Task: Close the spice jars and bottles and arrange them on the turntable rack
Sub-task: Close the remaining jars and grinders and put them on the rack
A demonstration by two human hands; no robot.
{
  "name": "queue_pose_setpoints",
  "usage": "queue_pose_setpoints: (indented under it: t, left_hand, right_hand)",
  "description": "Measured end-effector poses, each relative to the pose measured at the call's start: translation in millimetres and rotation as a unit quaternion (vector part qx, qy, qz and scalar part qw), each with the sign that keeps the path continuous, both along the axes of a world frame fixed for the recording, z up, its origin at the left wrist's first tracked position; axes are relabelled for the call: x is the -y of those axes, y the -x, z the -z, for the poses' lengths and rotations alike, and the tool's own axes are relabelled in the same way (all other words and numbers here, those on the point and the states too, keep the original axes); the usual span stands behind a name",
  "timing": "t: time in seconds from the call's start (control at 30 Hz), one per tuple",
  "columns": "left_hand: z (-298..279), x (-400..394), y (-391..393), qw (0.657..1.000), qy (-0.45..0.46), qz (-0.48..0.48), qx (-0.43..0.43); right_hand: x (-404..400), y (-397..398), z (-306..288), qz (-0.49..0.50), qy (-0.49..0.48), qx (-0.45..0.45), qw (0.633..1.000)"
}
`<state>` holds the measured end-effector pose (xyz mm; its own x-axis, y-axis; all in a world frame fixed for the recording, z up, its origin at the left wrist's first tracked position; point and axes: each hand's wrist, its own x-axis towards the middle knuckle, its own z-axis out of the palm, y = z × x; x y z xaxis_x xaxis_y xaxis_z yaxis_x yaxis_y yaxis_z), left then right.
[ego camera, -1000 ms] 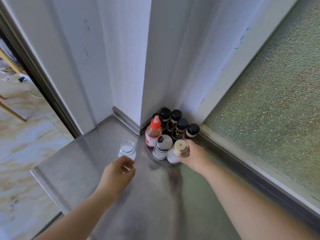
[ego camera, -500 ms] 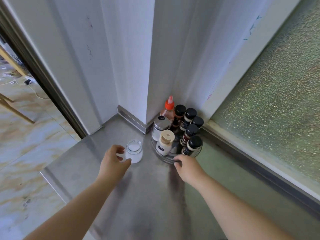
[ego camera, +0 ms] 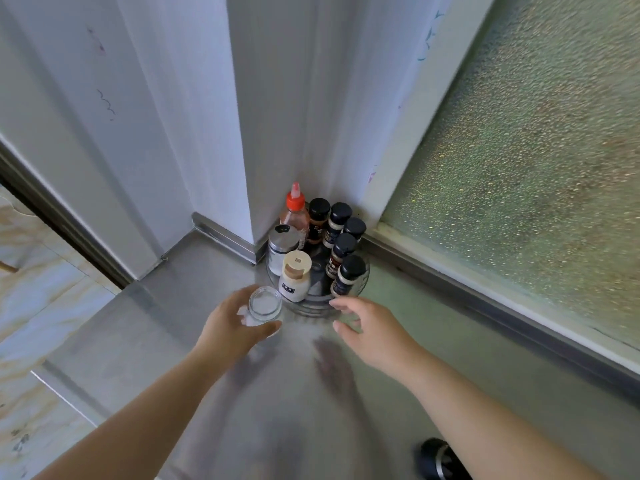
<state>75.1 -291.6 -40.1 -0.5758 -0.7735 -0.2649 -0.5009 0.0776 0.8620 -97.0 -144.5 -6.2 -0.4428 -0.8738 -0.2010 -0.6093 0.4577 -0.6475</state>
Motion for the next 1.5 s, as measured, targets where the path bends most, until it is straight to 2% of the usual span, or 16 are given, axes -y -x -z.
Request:
queue_pose_setpoints:
  t: [0.1, 0.27, 0.47, 0.6, 0.77, 0.9, 1.03, 1.1, 1.2, 1.27, 1.33, 1.43, 1.5]
  left_hand:
    - [-23.8, -34.4, 15.7, 0.997, 0.0, 0.074, -0.031]
    - [-51.7, -100.5, 53.9, 0.979, -0.059, 0.151, -0.12]
    - [-62.9, -175.5, 94.3, 0.956, -0.072, 0.254, -0.128]
    - [-53.0, -218.1, 103.2, 0.963, -0.075, 0.232, -0.114]
    - [-37.9, -231.6, 87.4, 0.978, -0.086, 0.173, -0.081]
    - [-37.7, -225.3, 67.1, 0.982, -0.083, 0.157, -0.065]
    - [-41.4, -216.7, 46.1, 0.983, -0.103, 0.143, -0.06]
    - [-44.0, -213.4, 39.1, 0.983, -0.108, 0.137, -0.065]
    - [-51.6, -209.2, 37.5, 0.981, -0.109, 0.137, -0.078]
    - [-61.3, -209.6, 42.6, 0.979, -0.108, 0.148, -0.088]
    - [-74.1, -213.7, 51.5, 0.975, -0.104, 0.167, -0.1]
    - [-95.0, -224.0, 67.4, 0.968, -0.098, 0.198, -0.12]
    - [-110.0, -231.4, 76.7, 0.963, -0.089, 0.216, -0.137]
  right_hand:
    - [-35.8, 14.2, -14.1, 0.02, -0.011, 0.006, 1.0]
    - [-124.9, 45.4, -28.0, 0.103, -0.026, -0.004, 0.994]
    - [-237.7, 53.0, -27.4, 0.154, -0.086, -0.019, 0.984]
    - [-269.6, 28.3, -14.9, 0.091, -0.127, -0.013, 0.988]
    - [-239.2, -1.8, 3.9, -0.003, -0.192, -0.12, 0.974]
    - [-215.5, -11.3, 22.3, -0.022, -0.254, -0.156, 0.954]
    - [-210.5, -12.3, 30.8, -0.016, -0.267, -0.157, 0.951]
    - [-212.8, -5.7, 18.8, 0.034, -0.214, -0.114, 0.97]
    - [-214.0, 13.3, -20.4, 0.198, -0.075, -0.007, 0.977]
    - [-211.1, 23.6, -50.6, 0.295, 0.031, 0.098, 0.95]
    - [-206.5, 27.3, -76.4, 0.333, 0.148, 0.222, 0.905]
    - [-203.7, 24.1, -104.4, 0.296, 0.285, 0.367, 0.834]
    - [-205.0, 20.7, -118.8, 0.245, 0.342, 0.407, 0.811]
